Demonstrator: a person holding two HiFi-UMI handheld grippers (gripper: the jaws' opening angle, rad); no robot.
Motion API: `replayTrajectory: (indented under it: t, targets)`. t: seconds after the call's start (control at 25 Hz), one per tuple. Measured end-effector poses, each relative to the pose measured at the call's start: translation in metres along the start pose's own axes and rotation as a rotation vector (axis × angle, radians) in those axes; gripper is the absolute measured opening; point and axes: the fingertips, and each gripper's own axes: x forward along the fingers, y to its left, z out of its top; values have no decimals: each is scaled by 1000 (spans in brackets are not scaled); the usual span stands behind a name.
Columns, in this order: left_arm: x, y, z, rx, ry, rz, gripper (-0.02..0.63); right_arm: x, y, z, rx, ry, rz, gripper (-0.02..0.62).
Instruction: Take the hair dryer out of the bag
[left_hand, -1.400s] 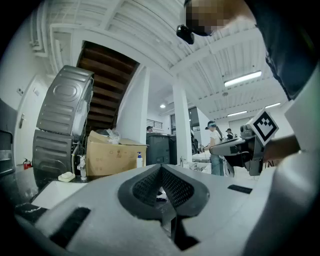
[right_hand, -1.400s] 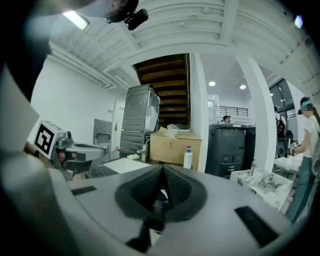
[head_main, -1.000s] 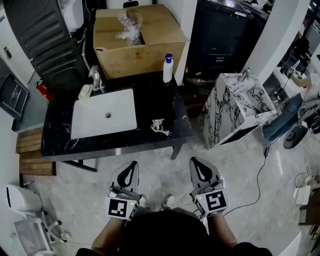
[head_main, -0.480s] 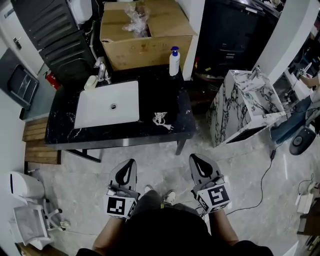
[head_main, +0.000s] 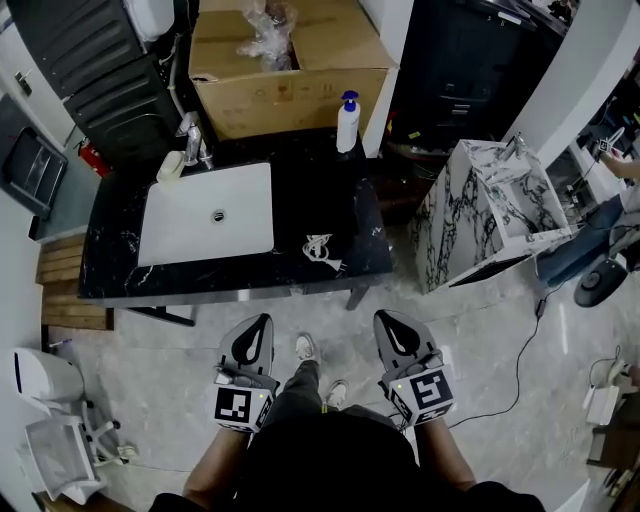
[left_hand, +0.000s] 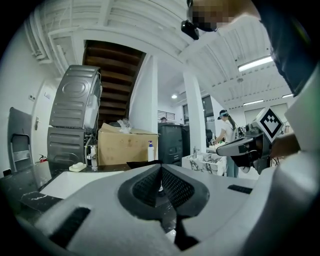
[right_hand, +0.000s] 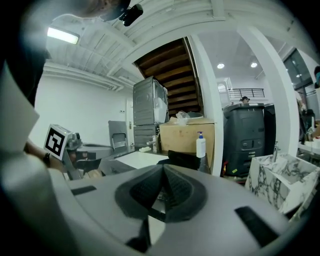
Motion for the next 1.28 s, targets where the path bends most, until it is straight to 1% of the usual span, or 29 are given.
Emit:
replayTrajectory:
  t: [0.16,0.32,0.48,0.64,0.72,0.84,1.04,1.16,1.2,1.28]
  targets:
    - [35,22,10,10,-25,-22,21,31,-6,7,-26,35,14,14]
    - [67,44,11,13,-29,-42,21,65,-21,17,-29,45,-7,14]
    - [94,65,1,4,-5,-72,21,94,-27,23,-28,67,-22,14]
    - [120,81,-8,-14,15,-114,21,117,-36,28,-30,81,-56,14]
    - [131,84,-11,-29,39,-140,21,126,-37,32,-15,100,-72,14]
    - [149,84,-14,-52,77,-182,21,139,-44,31,-28,102,-92,14]
    - [171,89,-13,-29,80,-193,21,153,-49,31,-22,128,-88,14]
    - [180,83,-20,-21,107,-211,21,158,-53,32,-14,140,-69,14]
    - [183,79,-24,0,121,-229,21,160,-56,32,-12,141,-61,14]
    - [192,71,-34,77,139,-274,23,165,-62,30,-12,141,-42,14]
